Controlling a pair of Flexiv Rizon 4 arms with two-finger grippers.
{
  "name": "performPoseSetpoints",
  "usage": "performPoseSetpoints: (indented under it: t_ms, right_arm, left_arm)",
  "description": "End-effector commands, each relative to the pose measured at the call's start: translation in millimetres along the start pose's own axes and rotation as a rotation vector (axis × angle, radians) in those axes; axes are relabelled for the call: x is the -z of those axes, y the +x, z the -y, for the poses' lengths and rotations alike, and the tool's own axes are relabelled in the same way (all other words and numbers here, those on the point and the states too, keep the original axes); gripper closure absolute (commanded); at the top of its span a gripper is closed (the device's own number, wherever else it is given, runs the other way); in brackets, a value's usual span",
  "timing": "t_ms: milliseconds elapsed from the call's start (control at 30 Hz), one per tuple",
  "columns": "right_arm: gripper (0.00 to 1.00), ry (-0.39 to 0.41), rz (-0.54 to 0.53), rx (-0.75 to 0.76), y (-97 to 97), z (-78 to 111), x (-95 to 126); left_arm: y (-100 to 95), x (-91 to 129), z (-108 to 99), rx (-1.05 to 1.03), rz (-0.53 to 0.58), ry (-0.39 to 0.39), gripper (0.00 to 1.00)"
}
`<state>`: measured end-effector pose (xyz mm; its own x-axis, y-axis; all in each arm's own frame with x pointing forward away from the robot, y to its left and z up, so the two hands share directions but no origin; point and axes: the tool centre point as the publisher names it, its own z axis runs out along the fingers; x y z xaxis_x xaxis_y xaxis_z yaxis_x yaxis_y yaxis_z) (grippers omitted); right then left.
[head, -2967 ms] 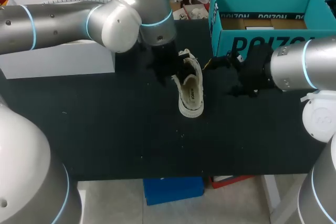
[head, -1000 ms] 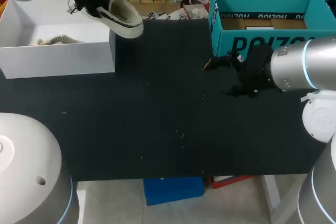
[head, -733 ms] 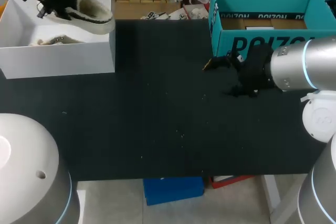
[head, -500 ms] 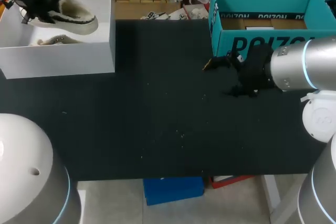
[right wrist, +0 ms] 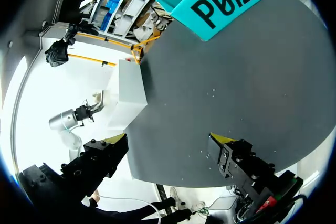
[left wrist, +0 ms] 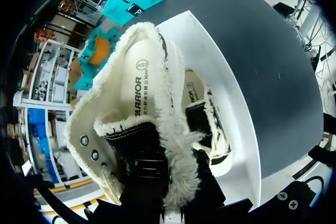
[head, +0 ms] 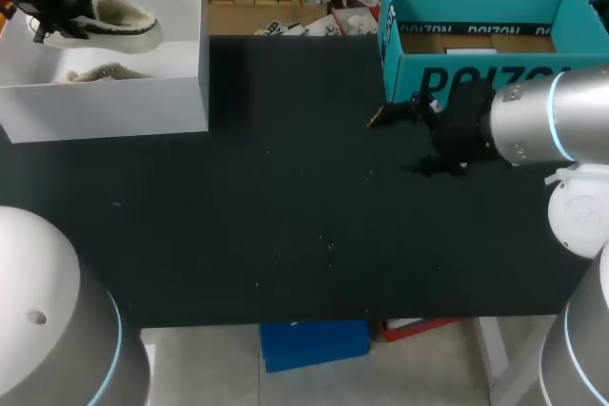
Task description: Take the shoe out of the shoebox, open the shoe tongue, remove and reinsert the insole, then place the shoe into the shoebox
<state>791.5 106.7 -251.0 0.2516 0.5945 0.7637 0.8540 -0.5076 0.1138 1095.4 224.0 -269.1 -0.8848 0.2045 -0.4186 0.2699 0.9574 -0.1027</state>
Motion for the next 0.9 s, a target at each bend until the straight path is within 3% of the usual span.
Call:
performPoseSetpoints:
  t_ms: [33, 667, 900]
  right_arm:
    - [0.00, 0.000, 0.001, 0.000, 0.4, 0.5, -0.2]
    - [0.00, 0.000, 0.001, 0.000, 0.4, 0.5, -0.2]
    - [0.00, 0.000, 0.001, 0.000, 0.4, 0.5, -0.2]
  left_arm:
    - [-12.3, -17.9, -8.4, 0.025, -0.017, -0.004, 1.00]
    - [-21.1, -92.4, -39.6, 0.151, -0.094, -0.083, 1.00]
    - [-20.9, -108.4, -43.4, 0.183, -0.120, -0.090, 1.00]
